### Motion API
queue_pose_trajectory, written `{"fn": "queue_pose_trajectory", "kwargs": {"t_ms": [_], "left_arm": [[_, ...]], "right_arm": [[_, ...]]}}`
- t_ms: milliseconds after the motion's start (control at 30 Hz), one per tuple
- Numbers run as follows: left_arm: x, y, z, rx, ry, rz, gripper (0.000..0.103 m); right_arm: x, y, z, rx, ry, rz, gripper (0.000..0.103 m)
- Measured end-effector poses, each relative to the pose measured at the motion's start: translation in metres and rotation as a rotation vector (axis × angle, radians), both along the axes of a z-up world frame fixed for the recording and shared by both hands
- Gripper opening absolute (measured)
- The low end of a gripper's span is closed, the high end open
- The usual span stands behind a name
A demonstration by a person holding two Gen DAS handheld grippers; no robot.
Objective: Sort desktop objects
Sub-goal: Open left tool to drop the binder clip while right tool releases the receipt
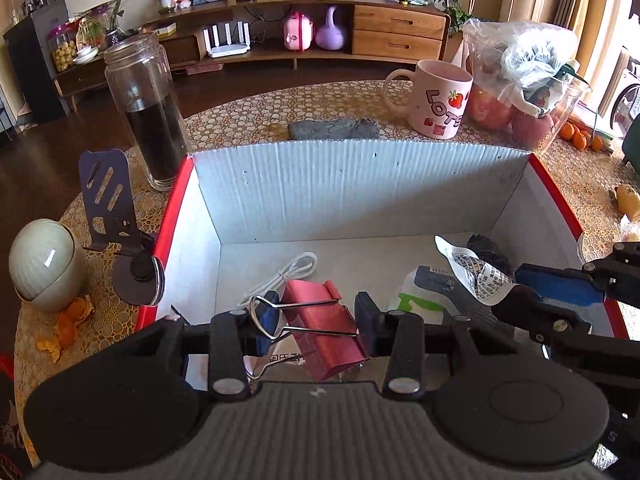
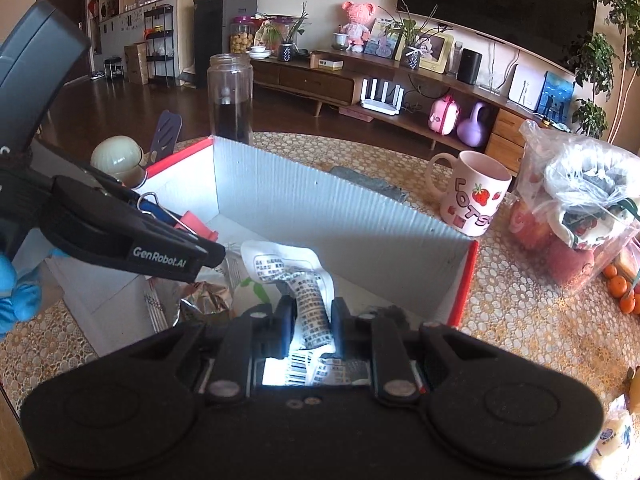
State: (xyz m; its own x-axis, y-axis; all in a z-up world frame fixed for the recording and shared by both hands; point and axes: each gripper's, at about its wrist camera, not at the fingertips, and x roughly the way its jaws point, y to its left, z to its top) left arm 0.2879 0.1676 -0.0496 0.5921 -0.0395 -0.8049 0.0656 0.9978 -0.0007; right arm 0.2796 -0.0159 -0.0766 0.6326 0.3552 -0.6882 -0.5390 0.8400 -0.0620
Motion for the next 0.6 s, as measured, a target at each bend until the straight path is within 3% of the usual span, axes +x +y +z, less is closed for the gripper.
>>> {"fn": "queue_pose_trajectory", "kwargs": {"t_ms": [333, 600], "left_arm": [[0.0043, -0.0005, -0.0111, 0.007, 0.053, -0.005, 0.041], [0.0001, 0.0006, -0.0084, -0.001, 0.037, 0.007, 0.041]], "right_arm": [[-0.0002, 0.0003, -0.0064, -0.004, 0.020, 0.012, 0.022], [-0.0017, -0.0071, -0.0046, 0.019, 0.037, 0.006, 0.028]]}}
